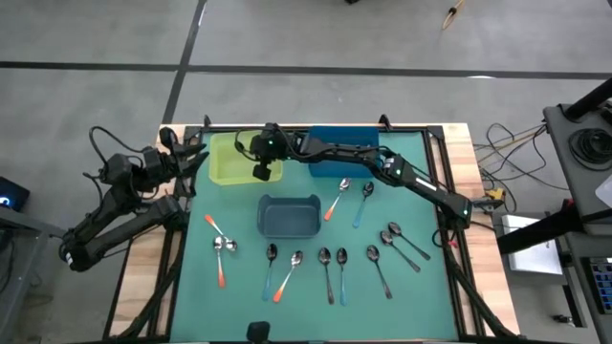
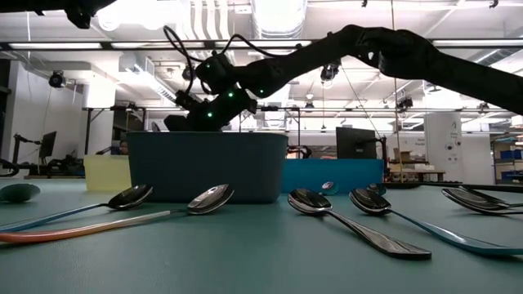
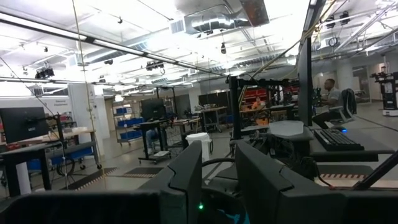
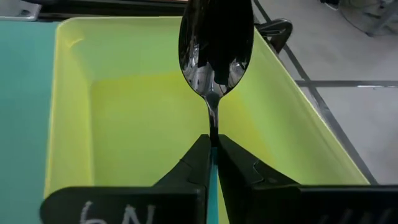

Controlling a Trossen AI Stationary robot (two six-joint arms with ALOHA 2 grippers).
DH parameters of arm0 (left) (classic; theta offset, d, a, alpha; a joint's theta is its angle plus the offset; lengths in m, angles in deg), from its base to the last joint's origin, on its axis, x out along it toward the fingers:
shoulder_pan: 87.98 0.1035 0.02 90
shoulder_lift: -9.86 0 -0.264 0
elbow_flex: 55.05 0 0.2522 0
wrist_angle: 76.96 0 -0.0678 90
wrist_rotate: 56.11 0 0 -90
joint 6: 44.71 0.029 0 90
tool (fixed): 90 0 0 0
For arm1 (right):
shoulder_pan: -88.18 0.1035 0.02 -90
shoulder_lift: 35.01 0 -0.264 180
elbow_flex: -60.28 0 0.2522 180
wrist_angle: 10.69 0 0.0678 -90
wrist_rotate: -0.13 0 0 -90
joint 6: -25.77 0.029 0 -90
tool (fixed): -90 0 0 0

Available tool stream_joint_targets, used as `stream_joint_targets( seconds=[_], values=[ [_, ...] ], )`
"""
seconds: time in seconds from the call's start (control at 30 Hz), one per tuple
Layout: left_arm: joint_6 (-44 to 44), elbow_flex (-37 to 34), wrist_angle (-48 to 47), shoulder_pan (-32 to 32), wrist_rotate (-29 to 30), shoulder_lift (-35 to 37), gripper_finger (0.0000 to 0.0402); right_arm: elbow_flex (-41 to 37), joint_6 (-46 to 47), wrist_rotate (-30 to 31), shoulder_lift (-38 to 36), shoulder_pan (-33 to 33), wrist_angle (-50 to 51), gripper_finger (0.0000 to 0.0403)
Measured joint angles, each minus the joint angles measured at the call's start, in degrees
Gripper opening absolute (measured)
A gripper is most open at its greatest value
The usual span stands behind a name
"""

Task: Sort silverware by color (type)
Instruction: Put the blue spoon into the green bin, then put the orange spoon into the blue bin

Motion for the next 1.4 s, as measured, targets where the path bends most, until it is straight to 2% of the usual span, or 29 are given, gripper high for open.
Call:
stream_joint_targets(
  seconds=[0.33,0.63,0.83,1.17,1.4],
  values=[
    [0.0,0.0,0.02,0.0,-0.02,0.0,0.0079,0.0,1.82,-0.53,0.0,0.0,-0.08,0.0053],
    [0.0,0.0,-0.02,0.0,-0.02,0.0,0.0079,0.0,2.47,-0.37,-0.58,0.0,0.5,0.0062],
    [0.72,0.0,-0.54,0.0,-0.02,0.0,0.0079,0.15,3.53,0.12,-4.79,0.64,7.09,0.0054],
    [0.19,0.0,-1.32,-0.02,-0.04,-0.2,0.0079,0.15,5.39,0.71,-16.35,3.2,26.03,0.0052],
    [-0.27,0.0,-0.69,-0.04,-0.15,-0.9,0.0079,-0.17,3.0,1.52,-23.14,7.95,31.43,0.0052]
  ],
)
